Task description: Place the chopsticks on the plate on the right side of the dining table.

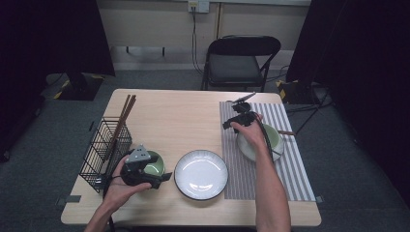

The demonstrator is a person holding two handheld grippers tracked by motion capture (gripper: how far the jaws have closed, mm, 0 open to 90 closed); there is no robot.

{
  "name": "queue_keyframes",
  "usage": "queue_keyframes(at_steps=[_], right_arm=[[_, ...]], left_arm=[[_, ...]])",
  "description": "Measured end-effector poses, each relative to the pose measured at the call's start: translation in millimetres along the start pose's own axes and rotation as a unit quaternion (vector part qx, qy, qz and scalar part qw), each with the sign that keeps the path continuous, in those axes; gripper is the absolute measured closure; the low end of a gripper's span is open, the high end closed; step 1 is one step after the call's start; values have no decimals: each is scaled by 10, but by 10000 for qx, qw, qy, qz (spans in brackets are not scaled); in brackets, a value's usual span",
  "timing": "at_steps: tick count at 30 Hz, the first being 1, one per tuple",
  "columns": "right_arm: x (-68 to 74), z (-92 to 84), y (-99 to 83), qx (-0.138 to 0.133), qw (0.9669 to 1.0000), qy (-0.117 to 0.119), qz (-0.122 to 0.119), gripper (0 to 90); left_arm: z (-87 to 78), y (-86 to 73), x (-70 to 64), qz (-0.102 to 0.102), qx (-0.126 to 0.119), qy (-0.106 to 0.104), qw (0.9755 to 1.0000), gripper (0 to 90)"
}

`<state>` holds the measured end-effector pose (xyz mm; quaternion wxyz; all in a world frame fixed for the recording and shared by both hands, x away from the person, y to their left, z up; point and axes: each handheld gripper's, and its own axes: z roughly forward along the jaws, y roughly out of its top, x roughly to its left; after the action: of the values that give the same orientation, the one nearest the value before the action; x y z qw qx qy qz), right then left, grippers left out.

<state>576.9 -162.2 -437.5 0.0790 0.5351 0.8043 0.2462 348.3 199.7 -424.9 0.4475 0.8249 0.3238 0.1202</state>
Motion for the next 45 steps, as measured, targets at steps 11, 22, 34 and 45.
queue_keyframes(at_steps=[11, 22, 34, 45], right_arm=[[7, -12, -26, -10, 10000, 32, 17, 195], [-21, -45, -58, 31, 10000, 22, 1, 195], [-19, -39, -62, 29, 10000, 6, -47, 197], [-4, -148, -49, -224, 9997, -36, -29, 180]], left_arm=[[12, 2, -17, 4, 16, 10, 10000, 162], [17, 5, -20, -5, 6, -1, 10000, 162], [29, 3, -23, -46, 0, -30, 10000, 162], [33, -1, -16, 17, 59, 11, 10000, 162]])
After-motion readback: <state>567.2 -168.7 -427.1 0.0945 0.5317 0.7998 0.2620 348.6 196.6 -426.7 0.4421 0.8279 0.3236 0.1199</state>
